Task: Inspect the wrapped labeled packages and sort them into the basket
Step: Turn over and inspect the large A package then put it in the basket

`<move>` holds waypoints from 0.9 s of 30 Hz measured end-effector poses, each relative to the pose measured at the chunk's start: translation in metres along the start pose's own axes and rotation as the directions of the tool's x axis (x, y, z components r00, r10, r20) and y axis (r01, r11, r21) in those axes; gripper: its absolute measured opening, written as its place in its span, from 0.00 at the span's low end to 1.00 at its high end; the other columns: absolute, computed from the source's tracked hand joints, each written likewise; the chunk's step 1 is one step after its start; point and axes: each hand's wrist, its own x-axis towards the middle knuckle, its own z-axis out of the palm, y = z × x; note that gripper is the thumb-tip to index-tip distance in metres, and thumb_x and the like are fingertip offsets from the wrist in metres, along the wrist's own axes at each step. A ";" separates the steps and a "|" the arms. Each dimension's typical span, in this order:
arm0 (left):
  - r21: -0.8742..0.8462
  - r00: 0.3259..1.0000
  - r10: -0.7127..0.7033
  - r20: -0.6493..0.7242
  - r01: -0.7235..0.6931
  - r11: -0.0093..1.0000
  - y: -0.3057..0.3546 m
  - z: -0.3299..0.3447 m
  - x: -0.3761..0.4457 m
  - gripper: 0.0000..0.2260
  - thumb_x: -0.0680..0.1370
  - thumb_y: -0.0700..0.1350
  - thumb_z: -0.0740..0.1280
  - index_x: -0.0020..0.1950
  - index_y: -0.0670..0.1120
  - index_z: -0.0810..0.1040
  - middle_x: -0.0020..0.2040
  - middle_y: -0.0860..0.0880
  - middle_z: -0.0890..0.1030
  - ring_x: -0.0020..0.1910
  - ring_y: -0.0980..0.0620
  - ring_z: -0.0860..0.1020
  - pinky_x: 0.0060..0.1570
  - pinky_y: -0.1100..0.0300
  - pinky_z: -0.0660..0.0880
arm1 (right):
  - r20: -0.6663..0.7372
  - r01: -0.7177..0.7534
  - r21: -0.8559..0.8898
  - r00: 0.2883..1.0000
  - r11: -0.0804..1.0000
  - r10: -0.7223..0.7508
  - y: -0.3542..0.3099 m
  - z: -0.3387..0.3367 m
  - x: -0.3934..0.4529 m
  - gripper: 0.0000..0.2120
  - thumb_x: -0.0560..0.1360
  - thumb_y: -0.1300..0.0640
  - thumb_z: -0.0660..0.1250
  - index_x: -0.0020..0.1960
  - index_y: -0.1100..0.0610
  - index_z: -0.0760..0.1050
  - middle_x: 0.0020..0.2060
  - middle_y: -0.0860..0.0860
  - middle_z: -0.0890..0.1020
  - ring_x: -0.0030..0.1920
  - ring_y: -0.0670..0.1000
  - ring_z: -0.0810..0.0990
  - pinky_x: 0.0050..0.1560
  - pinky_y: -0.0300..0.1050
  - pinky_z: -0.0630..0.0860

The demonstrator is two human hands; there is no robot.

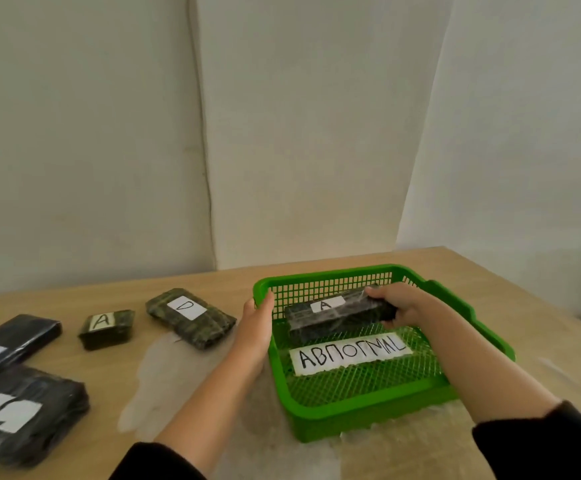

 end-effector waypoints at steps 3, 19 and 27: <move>0.004 1.000 0.018 0.019 -0.018 1.000 -0.003 -0.002 0.004 0.23 0.82 0.54 0.56 0.75 0.46 0.61 0.70 0.46 0.71 0.65 0.44 0.72 0.60 0.52 0.69 | 0.031 0.041 -0.054 0.999 0.998 -0.040 0.005 0.012 0.009 0.25 0.72 0.52 0.72 0.62 0.62 0.67 0.53 0.63 0.79 0.46 0.56 0.79 0.39 0.44 0.80; 0.014 0.997 0.057 -0.043 -0.056 0.998 0.001 0.001 -0.004 0.18 0.83 0.49 0.56 0.70 0.42 0.67 0.48 0.54 0.70 0.50 0.52 0.68 0.51 0.58 0.63 | -0.021 0.135 -0.854 0.956 0.502 -0.293 0.011 0.044 -0.008 0.33 0.76 0.37 0.59 0.65 0.65 0.68 0.55 0.59 0.81 0.51 0.56 0.81 0.50 0.47 0.78; 0.061 0.997 0.028 0.075 -0.032 0.998 0.008 -0.023 -0.015 0.35 0.75 0.69 0.50 0.73 0.47 0.66 0.69 0.48 0.72 0.68 0.46 0.69 0.68 0.46 0.65 | 0.076 0.167 -0.892 0.971 0.419 -0.225 0.002 0.047 -0.029 0.32 0.80 0.39 0.48 0.65 0.66 0.69 0.57 0.62 0.78 0.53 0.57 0.80 0.61 0.51 0.76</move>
